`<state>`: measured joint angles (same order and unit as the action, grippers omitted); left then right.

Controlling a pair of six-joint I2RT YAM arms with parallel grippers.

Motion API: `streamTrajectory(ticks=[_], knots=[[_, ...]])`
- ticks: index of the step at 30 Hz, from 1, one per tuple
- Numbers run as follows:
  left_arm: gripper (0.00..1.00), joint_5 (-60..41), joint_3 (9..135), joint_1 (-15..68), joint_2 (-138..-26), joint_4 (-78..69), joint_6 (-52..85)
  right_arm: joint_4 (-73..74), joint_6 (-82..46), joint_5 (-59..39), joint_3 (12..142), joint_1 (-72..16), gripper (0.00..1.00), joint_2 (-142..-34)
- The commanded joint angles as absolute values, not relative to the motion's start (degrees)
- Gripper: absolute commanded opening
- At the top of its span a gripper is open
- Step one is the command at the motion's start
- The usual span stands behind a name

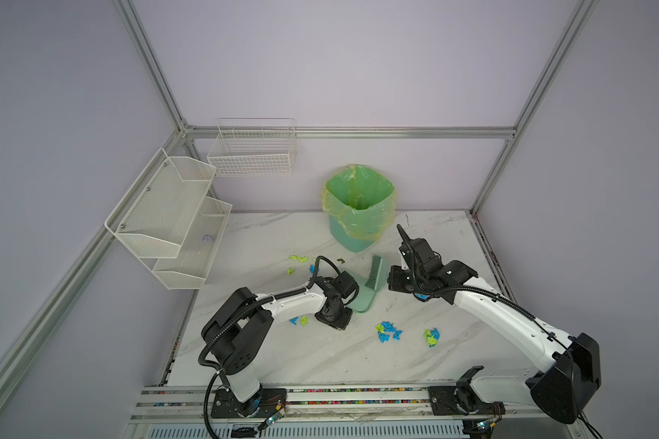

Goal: Sweep away the paper scraps from the table
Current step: 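Move the brush in the right gripper behind the scrap pile nearest the robot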

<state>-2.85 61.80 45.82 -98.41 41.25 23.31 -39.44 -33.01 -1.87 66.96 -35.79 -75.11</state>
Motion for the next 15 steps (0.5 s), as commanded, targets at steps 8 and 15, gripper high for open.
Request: streamTrajectory(ticks=[8, 15], knots=[[0.00, -2.9, 63.7, 46.0, -93.0, 46.9, 23.2, -56.3, -31.9, 9.0, 77.9, -35.7, 0.00, -74.2], [0.00, -4.5, 66.6, 46.0, -90.0, 53.8, 20.9, -72.7, -34.8, 18.2, 81.8, -34.7, 0.00, -77.8]])
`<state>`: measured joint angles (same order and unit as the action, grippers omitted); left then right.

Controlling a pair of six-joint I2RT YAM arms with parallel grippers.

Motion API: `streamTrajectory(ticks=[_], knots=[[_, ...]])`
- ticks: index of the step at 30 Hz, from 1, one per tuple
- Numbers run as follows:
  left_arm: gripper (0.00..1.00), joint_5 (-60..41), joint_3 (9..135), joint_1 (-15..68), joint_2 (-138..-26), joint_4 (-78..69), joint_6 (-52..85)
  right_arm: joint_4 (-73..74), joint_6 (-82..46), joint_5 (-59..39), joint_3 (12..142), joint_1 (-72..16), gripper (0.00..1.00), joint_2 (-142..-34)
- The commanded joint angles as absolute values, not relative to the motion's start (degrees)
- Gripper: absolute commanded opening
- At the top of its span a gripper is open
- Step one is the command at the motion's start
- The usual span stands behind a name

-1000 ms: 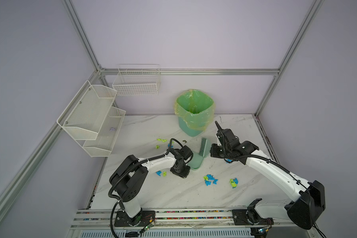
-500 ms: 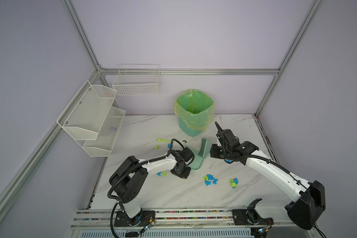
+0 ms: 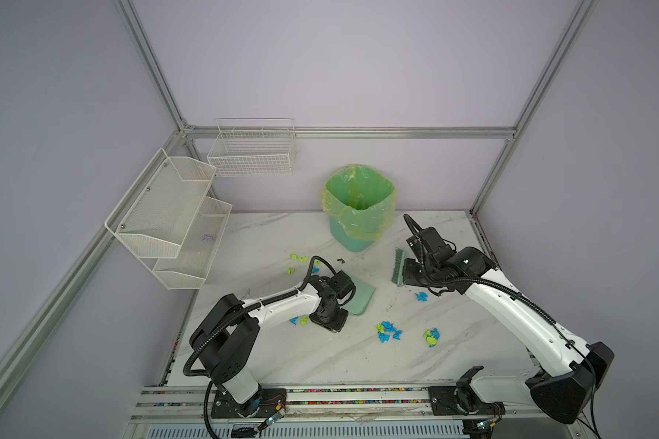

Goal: Sweep away the paper scraps from the table
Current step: 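Move the brush in the right gripper behind the scrap pile nearest the robot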

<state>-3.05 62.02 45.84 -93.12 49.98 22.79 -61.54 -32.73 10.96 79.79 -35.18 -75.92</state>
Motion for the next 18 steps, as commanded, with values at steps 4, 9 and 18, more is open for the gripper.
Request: streamTrajectory(ticks=[4, 9, 18], knots=[[0.00, -5.8, 67.5, 46.0, -88.1, 57.0, 19.6, -78.0, -35.8, 21.9, 83.2, -34.7, 0.00, -77.7], [0.00, -7.1, 68.3, 46.0, -85.7, 61.3, 18.0, -78.1, -37.4, 17.8, 81.3, -32.6, 0.00, -74.9], [0.00, -9.2, 66.9, 46.1, -83.0, 63.1, 16.1, -78.1, -35.1, 20.7, 75.1, -26.9, 0.00, -73.9]])
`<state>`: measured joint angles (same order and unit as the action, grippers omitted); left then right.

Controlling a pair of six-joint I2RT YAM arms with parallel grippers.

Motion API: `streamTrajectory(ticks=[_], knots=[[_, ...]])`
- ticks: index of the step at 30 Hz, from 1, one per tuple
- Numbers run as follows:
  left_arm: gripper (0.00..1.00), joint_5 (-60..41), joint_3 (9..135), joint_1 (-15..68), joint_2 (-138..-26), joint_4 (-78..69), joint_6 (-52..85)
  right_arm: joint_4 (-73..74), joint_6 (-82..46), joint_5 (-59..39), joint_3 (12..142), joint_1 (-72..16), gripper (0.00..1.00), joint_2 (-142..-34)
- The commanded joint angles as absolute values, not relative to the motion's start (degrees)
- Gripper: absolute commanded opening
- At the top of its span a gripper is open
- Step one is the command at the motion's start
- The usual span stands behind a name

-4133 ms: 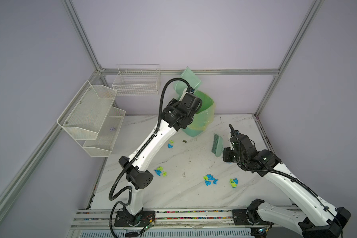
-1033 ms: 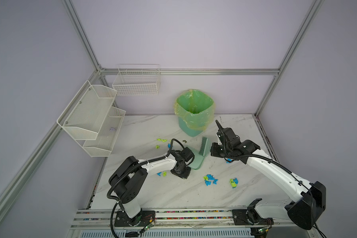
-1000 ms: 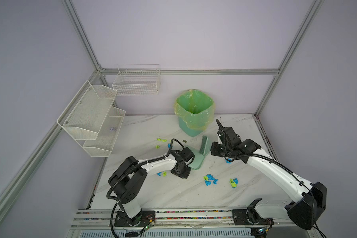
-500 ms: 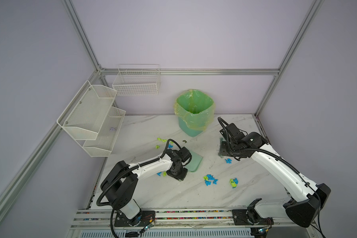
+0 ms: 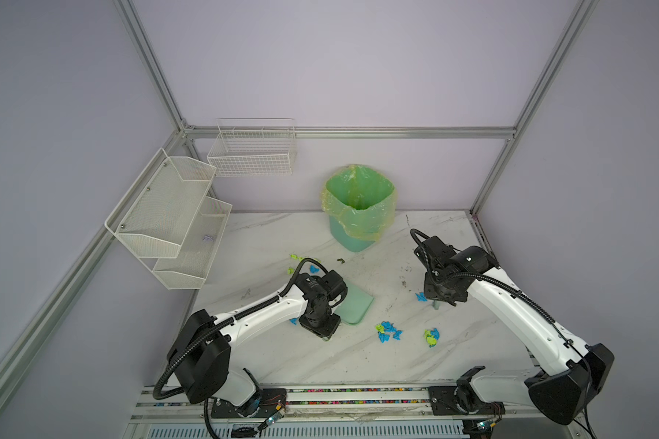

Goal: Sweep away the paper scraps from the table
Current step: 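Move the brush in the right gripper behind the scrap pile nearest the robot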

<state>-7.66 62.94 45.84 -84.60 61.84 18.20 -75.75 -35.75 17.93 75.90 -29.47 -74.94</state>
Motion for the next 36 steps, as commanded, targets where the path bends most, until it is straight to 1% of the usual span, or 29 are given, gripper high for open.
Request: streamTrajectory(ticks=[1, 6, 9, 15, 23, 30, 36], knots=[[0.00, -9.3, 66.8, 46.0, -83.0, 63.1, 15.8, -78.2, -34.3, 20.5, 74.7, -25.9, 0.00, -73.7], [0.00, -10.8, 66.5, 46.0, -83.0, 62.6, 14.8, -78.4, -29.0, 19.0, 73.5, -19.6, 0.00, -71.5], [0.00, -11.6, 66.2, 46.1, -82.7, 62.3, 14.3, -78.5, -28.0, 15.6, 72.9, -18.2, 0.00, -71.2], [0.00, -11.7, 65.6, 46.0, -82.6, 62.8, 12.9, -78.7, -27.6, 10.8, 67.7, -18.2, 0.00, -71.1], [0.00, -12.4, 65.4, 46.0, -82.9, 62.9, 12.6, -78.8, -27.9, 10.5, 63.7, -18.2, 0.00, -72.9], [0.00, -12.2, 65.9, 46.0, -83.4, 63.2, 11.1, -79.1, -26.3, 6.9, 64.0, -18.3, 0.00, -75.1], [0.00, -11.6, 65.5, 46.0, -84.1, 63.9, 11.2, -79.1, -25.4, 4.0, 63.9, -20.0, 0.00, -77.8]])
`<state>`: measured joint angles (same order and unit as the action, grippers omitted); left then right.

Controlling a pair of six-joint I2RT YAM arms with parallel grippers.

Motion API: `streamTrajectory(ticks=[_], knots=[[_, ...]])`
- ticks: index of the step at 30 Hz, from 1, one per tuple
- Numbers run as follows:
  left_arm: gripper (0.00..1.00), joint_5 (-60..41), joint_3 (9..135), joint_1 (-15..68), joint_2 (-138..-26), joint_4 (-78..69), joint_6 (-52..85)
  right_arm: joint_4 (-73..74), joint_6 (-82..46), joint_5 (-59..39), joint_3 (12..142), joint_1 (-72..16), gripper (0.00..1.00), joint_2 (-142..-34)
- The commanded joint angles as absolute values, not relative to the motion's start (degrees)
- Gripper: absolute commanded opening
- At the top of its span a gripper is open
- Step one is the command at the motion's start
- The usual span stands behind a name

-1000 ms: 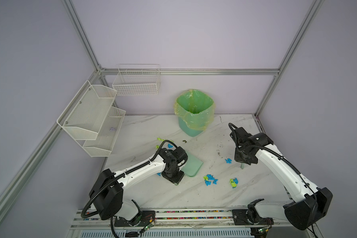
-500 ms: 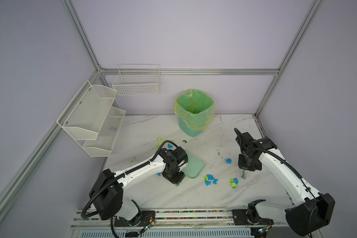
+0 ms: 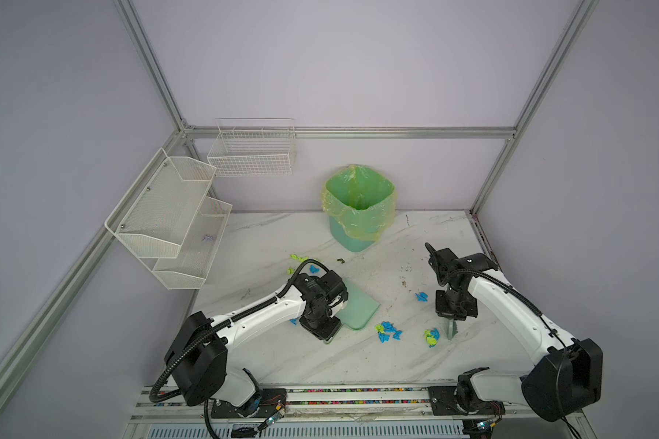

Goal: Sweep away the paper scraps from the table
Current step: 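Move the brush in the right gripper behind the scrap pile nearest the robot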

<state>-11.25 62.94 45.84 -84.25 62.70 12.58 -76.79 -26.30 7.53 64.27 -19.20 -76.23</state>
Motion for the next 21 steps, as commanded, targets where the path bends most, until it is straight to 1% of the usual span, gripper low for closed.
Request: streamTrajectory(ticks=[1, 7, 11, 14, 21], knots=[[0.00, -11.4, 65.4, 46.1, -84.2, 64.0, 11.3, -79.2, -25.4, 3.5, 63.9, -20.5, 0.00, -78.1], [0.00, -11.3, 65.5, 46.0, -85.2, 64.7, 11.9, -79.1, -27.9, -0.5, 63.2, -25.3, 0.00, -78.1], [0.00, -11.4, 65.5, 46.0, -85.7, 64.8, 12.0, -78.8, -31.8, -3.1, 62.8, -31.5, 0.00, -77.9], [0.00, -10.8, 65.9, 46.0, -85.8, 65.0, 11.9, -78.7, -32.9, -5.4, 63.1, -32.3, 0.00, -76.8], [0.00, -9.9, 65.6, 46.0, -86.4, 66.2, 12.0, -78.3, -34.0, -6.7, 67.0, -33.4, 0.00, -77.8]])
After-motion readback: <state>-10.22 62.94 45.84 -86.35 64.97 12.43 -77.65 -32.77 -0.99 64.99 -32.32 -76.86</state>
